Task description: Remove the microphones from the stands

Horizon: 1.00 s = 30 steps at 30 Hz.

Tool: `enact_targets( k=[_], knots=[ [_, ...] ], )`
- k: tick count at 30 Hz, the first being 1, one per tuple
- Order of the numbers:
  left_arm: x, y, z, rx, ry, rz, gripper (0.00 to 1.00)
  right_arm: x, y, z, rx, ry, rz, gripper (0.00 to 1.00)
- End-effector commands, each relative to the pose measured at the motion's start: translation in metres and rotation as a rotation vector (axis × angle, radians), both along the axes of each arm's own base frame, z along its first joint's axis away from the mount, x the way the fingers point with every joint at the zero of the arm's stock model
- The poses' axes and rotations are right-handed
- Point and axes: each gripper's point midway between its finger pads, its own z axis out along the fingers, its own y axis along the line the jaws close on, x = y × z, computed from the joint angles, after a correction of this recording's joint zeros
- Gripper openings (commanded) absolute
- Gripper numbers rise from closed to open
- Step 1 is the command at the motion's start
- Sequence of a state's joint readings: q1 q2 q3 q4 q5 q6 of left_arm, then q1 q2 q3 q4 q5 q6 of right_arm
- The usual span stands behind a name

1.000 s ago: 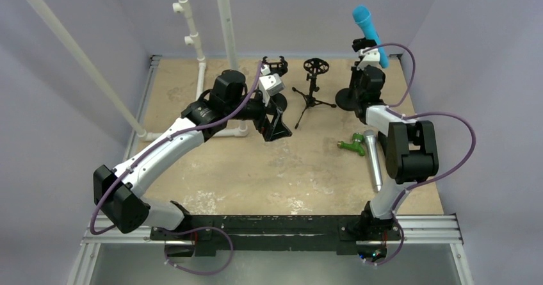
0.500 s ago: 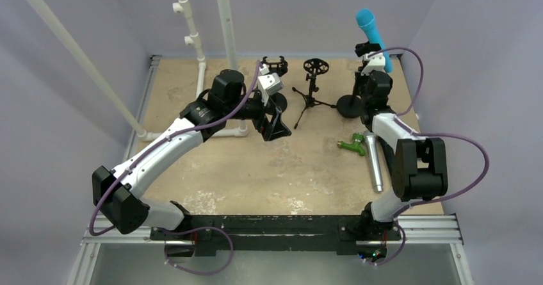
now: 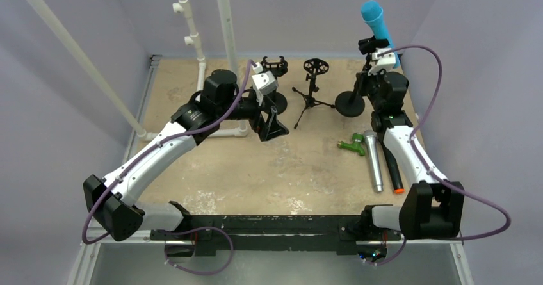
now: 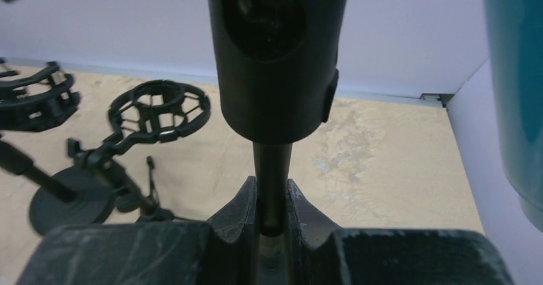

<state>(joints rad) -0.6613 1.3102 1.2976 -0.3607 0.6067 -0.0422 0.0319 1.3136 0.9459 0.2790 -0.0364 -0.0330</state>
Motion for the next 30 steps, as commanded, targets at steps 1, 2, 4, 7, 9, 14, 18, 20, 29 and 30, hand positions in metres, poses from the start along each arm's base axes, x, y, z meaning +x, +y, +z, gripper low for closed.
enact_targets(
  k=[1, 2, 4, 7, 9, 14, 18, 20, 29, 30],
  knots=[
    [0.000, 0.008, 0.033, -0.048, -0.078, 0.020, 1.00, -0.025, 0.021, 0.051, 0.035, -0.066, 0.119, 0.00],
    [-0.001, 0.009, 0.035, -0.046, -0.081, 0.021, 1.00, -0.032, 0.028, 0.050, 0.040, -0.049, 0.157, 0.00],
    [-0.002, 0.010, 0.040, -0.045, -0.087, 0.022, 1.00, -0.043, 0.042, 0.052, 0.081, -0.021, 0.221, 0.00],
    [-0.002, 0.012, 0.046, -0.037, -0.093, 0.025, 1.00, -0.061, 0.060, 0.054, 0.077, 0.005, 0.318, 0.00],
    [-0.003, 0.014, 0.046, -0.025, -0.093, 0.027, 1.00, -0.074, 0.070, 0.051, 0.076, 0.032, 0.367, 0.00],
    [-0.001, 0.015, 0.046, -0.020, -0.094, 0.035, 1.00, -0.101, 0.095, 0.022, 0.045, 0.091, 0.478, 0.00],
    [-0.001, 0.014, 0.041, -0.015, -0.076, 0.041, 1.00, -0.120, 0.119, 0.007, 0.029, 0.121, 0.583, 0.00],
    [-0.002, 0.014, 0.033, -0.013, -0.067, 0.028, 1.00, -0.127, 0.130, 0.004, 0.028, 0.128, 0.636, 0.00],
    [-0.010, 0.031, -0.004, -0.010, -0.061, -0.057, 1.00, -0.145, 0.186, -0.020, -0.013, 0.126, 0.834, 0.00],
    [-0.011, 0.033, -0.009, -0.010, -0.059, -0.072, 1.00, -0.147, 0.194, -0.020, -0.021, 0.105, 0.858, 0.00]
  ],
)
